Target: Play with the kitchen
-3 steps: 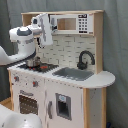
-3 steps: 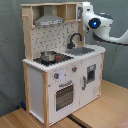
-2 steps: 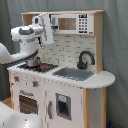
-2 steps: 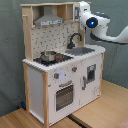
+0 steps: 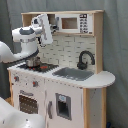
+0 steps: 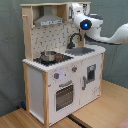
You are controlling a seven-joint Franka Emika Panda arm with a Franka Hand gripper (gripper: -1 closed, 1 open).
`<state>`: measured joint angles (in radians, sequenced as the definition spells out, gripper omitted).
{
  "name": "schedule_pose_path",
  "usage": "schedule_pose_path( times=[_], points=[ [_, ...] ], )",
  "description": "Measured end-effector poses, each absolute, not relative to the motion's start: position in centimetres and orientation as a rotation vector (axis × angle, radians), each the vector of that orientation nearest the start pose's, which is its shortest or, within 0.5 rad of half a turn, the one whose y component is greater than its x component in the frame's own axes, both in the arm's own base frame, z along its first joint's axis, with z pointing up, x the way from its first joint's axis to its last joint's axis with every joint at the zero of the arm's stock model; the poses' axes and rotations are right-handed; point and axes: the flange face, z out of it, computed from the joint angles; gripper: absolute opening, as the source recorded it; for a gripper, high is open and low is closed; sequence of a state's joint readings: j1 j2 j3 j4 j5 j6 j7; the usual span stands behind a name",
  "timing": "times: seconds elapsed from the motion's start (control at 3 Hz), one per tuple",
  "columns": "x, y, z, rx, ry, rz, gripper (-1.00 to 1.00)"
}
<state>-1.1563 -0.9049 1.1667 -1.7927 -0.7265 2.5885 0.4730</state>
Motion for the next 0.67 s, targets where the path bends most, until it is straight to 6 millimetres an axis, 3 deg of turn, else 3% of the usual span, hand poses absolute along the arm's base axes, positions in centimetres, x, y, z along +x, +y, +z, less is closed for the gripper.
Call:
schedule_pose_path(
  times=[0.33,0.67],
  points=[
    [49.9,32.0,69.4,1.520,0.344,1.273,-1.00],
    [47.2,34.6,70.7,1.483,0.382,1.257,-1.00]
  ],
)
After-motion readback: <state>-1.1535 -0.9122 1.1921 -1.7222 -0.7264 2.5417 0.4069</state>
